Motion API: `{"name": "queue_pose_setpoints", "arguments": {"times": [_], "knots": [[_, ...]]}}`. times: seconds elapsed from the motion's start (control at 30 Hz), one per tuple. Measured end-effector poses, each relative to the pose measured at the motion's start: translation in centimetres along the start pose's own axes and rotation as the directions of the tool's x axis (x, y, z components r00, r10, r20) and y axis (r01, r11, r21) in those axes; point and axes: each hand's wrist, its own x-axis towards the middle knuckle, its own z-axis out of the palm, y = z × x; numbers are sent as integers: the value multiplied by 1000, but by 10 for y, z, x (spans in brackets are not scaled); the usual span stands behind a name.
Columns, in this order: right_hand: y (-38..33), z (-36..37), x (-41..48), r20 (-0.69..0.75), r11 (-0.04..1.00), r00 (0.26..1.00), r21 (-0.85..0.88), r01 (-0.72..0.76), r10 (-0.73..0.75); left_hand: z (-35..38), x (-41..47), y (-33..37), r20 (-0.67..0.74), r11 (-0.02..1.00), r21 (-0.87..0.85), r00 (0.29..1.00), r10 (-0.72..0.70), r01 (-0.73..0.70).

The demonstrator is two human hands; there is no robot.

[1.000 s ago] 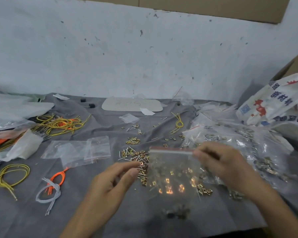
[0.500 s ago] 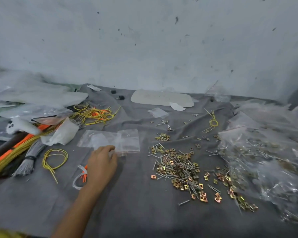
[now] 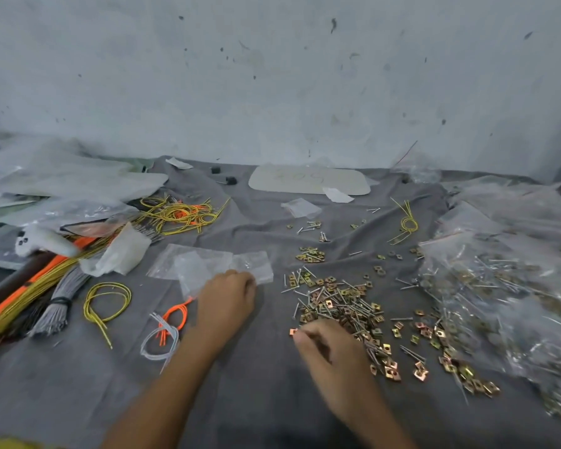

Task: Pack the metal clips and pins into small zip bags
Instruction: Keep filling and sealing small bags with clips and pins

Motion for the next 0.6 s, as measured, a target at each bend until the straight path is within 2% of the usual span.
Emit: {"name": "queue_pose_setpoints", "arguments": {"times": [0.13,0.3,0.47,0.6], "knots": [[-4,37,4,42,995,999,100,25,-29,-17,-42,9,120,976,-219,993,6,20],[-1,54,-2,41,997,997,-40,62,-60,-26,-81,8,237,919,-392,969,63,36],[-1,59,-8,58,973,991,-189,133,-125,-27,-96,5,218,920,-390,975,44,45],[-3,60,-9,30,955,987,-251,158,-155,-27,-104,4,91,954,-290,990,104,-74]]}}
